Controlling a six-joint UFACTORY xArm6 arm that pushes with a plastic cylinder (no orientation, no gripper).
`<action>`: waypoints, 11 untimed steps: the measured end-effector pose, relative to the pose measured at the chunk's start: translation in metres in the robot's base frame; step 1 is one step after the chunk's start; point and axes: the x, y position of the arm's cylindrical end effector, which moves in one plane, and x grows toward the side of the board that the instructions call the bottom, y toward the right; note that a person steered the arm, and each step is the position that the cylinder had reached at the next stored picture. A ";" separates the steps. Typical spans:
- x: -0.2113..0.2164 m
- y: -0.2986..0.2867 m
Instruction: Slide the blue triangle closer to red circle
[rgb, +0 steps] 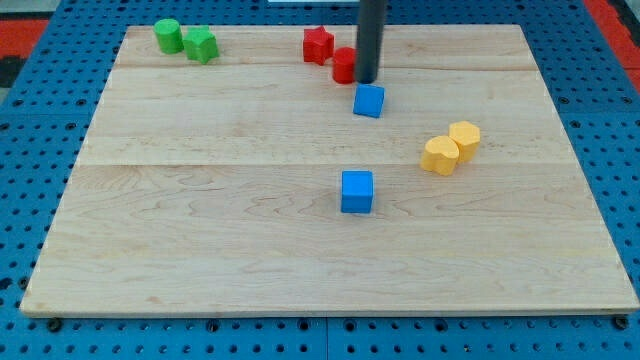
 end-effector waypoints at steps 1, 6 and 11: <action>-0.005 -0.021; 0.080 0.045; 0.064 -0.058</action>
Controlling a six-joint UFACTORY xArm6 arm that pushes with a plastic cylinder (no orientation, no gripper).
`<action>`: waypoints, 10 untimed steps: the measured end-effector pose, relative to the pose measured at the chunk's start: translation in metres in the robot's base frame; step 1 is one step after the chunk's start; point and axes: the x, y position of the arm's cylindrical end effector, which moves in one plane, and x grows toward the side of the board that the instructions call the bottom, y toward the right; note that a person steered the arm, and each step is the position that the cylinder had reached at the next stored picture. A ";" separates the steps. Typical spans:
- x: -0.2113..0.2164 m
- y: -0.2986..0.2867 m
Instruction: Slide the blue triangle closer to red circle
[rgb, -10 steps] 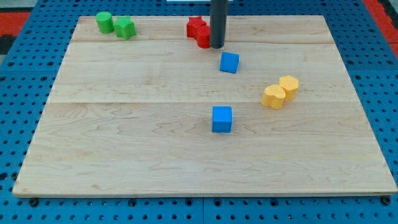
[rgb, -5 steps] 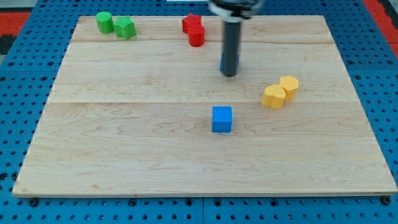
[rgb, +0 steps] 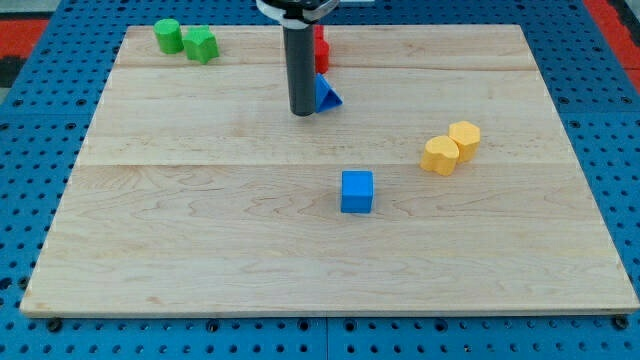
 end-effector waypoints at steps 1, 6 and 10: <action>0.011 0.038; -0.022 0.008; -0.033 -0.026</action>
